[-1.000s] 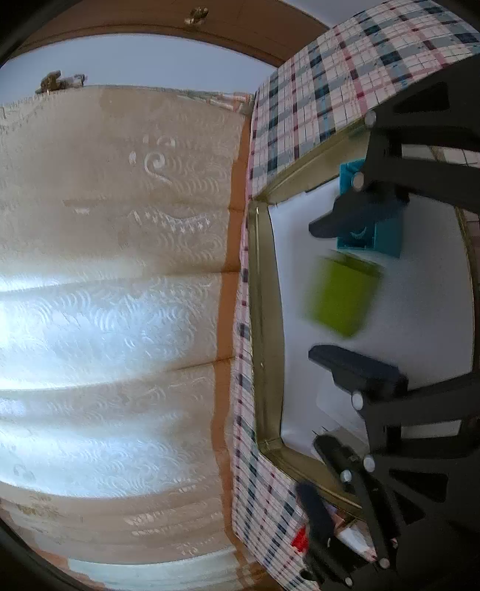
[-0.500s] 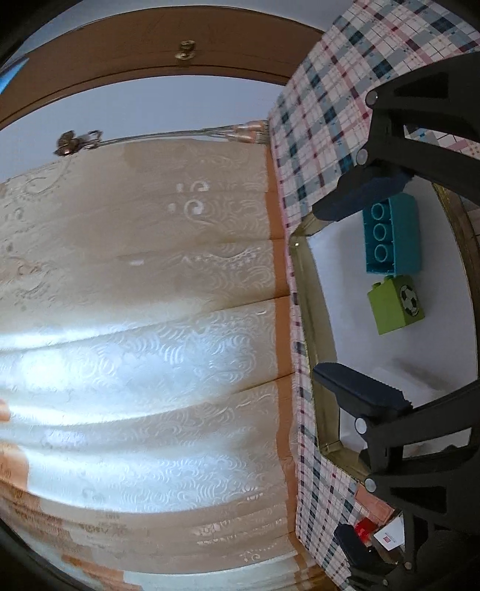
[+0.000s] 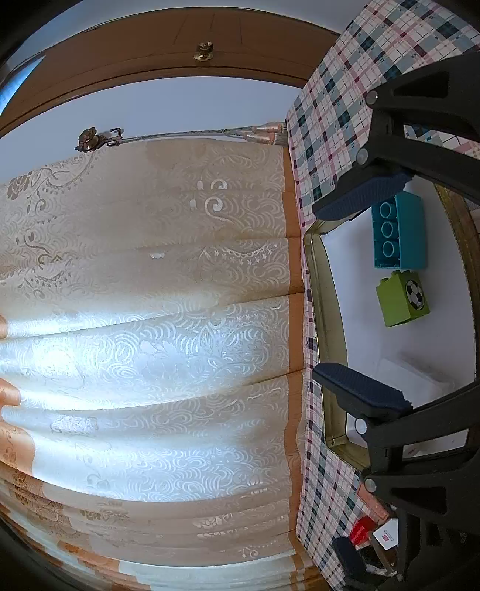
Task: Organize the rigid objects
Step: 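Release the green block and white box into the tray with both tools, then move both tools back toward the remaining objects on the bed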
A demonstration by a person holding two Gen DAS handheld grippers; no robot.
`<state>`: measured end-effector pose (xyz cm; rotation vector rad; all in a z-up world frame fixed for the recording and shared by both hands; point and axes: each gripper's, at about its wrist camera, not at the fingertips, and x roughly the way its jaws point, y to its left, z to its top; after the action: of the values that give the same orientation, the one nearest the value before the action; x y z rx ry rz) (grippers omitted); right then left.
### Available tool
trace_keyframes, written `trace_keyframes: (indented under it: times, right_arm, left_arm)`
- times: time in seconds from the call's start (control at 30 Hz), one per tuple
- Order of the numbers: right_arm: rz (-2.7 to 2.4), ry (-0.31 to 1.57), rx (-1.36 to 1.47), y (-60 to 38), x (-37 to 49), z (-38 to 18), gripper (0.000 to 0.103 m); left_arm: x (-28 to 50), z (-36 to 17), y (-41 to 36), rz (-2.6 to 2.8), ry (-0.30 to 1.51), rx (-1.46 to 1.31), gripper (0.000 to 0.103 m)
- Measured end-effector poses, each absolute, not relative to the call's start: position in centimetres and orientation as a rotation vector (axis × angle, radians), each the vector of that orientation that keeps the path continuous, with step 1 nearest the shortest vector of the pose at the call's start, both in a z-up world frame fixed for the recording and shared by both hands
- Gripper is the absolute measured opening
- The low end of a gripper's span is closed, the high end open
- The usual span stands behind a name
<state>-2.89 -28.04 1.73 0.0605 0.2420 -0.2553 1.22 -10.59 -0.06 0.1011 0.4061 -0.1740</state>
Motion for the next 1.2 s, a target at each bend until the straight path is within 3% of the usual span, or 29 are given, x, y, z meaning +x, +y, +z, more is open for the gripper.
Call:
trace_keyframes:
  times: [0.57, 1.2]
  right_arm:
    - [-0.289, 0.242, 0.080, -26.6, -3.5, 2.2, 0.082]
    - [-0.117, 0.296, 0.059, -16.5, -2.6, 1.7, 0.082]
  left_arm:
    - [0.7, 0.2, -4.1, -0.077, 0.354, 0.106, 0.103]
    - [2.1, -0.1, 4.5, 0.035, 0.381, 0.012, 0.103]
